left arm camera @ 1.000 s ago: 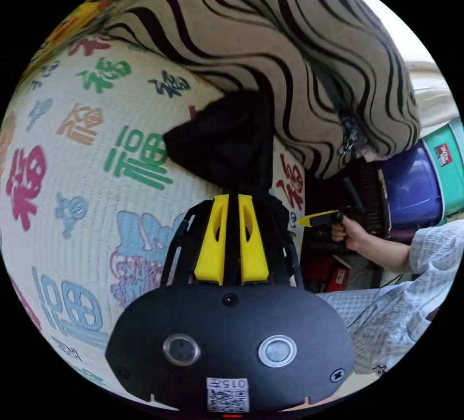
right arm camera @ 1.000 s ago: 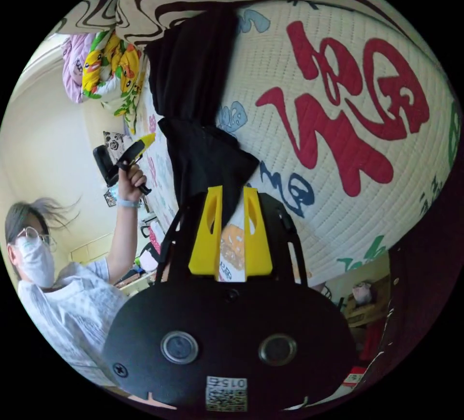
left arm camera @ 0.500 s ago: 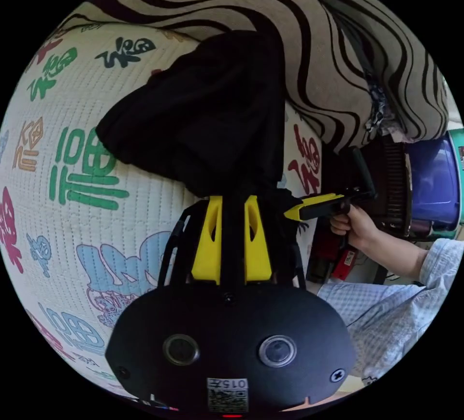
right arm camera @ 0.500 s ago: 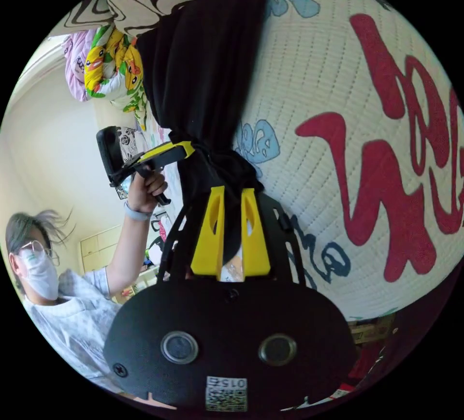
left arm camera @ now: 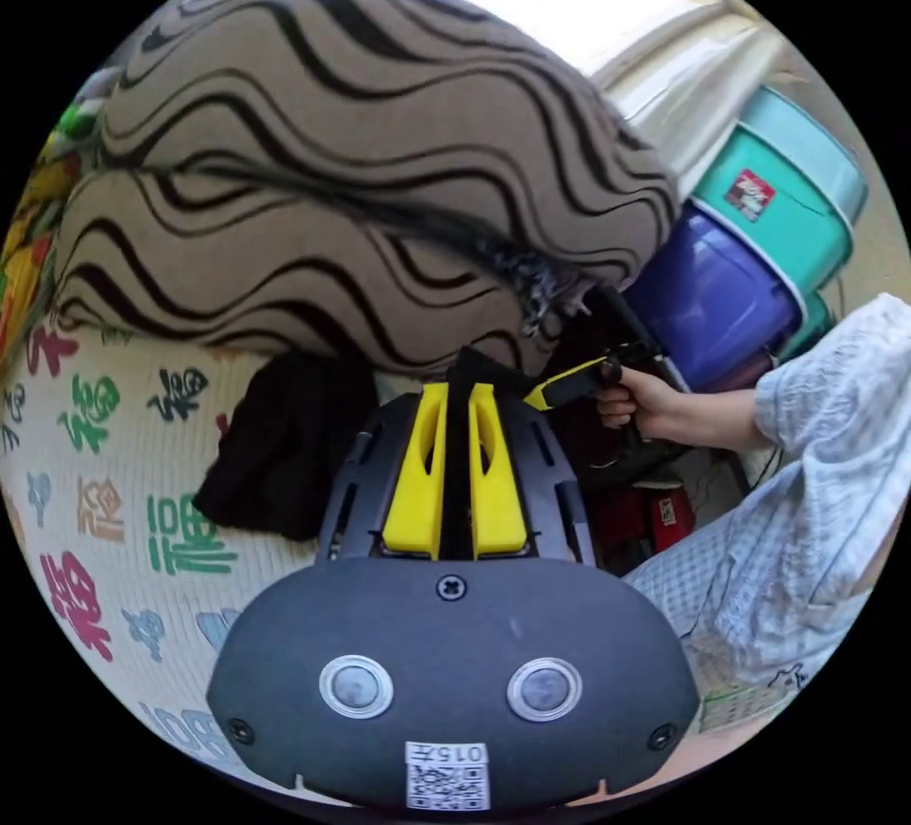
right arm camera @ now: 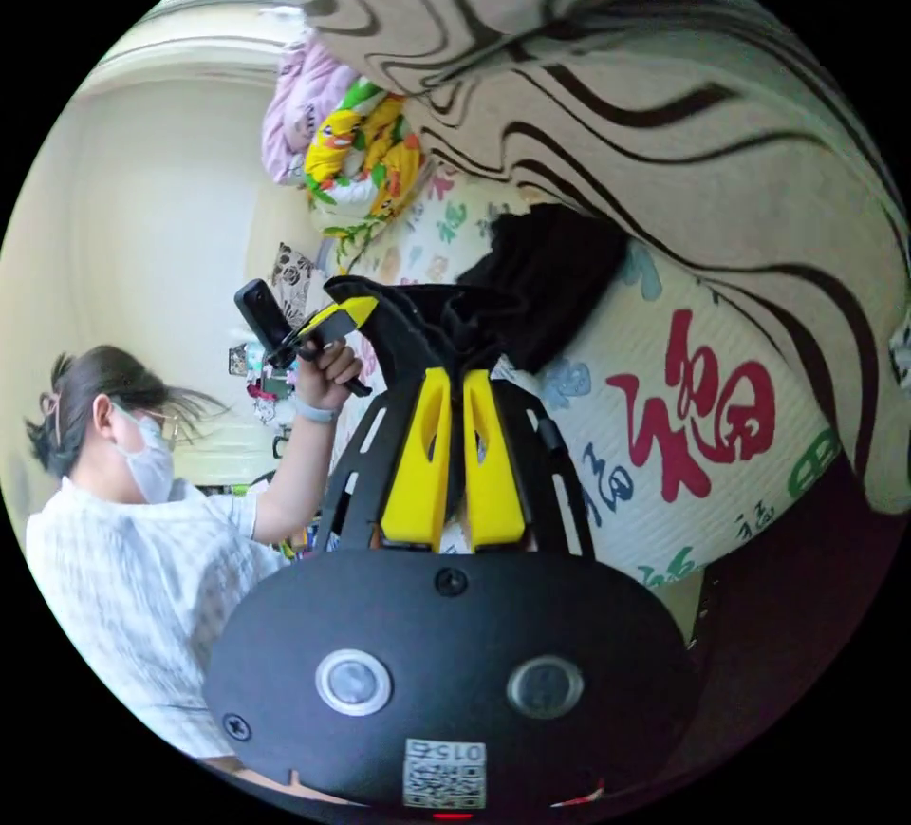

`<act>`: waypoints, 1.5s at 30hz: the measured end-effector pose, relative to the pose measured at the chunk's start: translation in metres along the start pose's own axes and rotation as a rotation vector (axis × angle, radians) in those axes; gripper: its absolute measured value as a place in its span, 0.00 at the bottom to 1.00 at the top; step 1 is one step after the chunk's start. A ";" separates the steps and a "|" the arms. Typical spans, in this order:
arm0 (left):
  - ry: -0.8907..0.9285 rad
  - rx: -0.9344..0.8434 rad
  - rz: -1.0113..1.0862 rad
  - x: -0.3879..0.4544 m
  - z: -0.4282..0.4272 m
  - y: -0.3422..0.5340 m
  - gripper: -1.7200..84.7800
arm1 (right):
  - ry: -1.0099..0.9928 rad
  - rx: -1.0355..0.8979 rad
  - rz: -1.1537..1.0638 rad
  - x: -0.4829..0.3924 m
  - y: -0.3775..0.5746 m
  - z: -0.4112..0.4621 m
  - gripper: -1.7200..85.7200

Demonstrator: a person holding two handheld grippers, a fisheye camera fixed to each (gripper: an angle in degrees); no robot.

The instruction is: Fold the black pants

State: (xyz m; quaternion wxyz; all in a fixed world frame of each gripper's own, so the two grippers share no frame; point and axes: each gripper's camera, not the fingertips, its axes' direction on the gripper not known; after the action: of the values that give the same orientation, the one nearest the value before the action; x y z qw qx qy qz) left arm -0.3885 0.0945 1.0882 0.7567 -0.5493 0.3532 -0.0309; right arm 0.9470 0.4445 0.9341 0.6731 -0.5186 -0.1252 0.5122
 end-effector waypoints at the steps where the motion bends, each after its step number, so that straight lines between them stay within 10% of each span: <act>1: 0.005 0.017 0.024 0.002 -0.010 0.008 0.04 | -0.014 -0.016 -0.035 -0.016 0.005 0.003 0.03; 13: -0.007 0.139 -0.089 0.043 -0.240 0.432 0.04 | -0.418 -0.582 -0.546 -0.334 0.222 0.251 0.03; 31: -0.148 -0.381 -0.724 0.037 -0.177 0.908 0.07 | 0.051 -1.244 -0.913 -0.617 0.554 0.534 0.10; 36: -0.672 -0.158 -1.088 0.107 -0.172 0.953 0.09 | -0.106 -1.330 -1.043 -0.716 0.562 0.514 0.11; 45: -0.674 0.540 -1.653 0.197 0.049 1.116 0.11 | 0.080 -1.368 -1.519 -0.860 0.613 0.624 0.14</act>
State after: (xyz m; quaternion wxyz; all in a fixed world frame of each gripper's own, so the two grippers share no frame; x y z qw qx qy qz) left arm -0.5940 0.4892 0.0445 0.6590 -0.4117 -0.4076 -0.4796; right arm -0.2143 0.0571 1.0082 0.3833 -0.5922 -0.6639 -0.2485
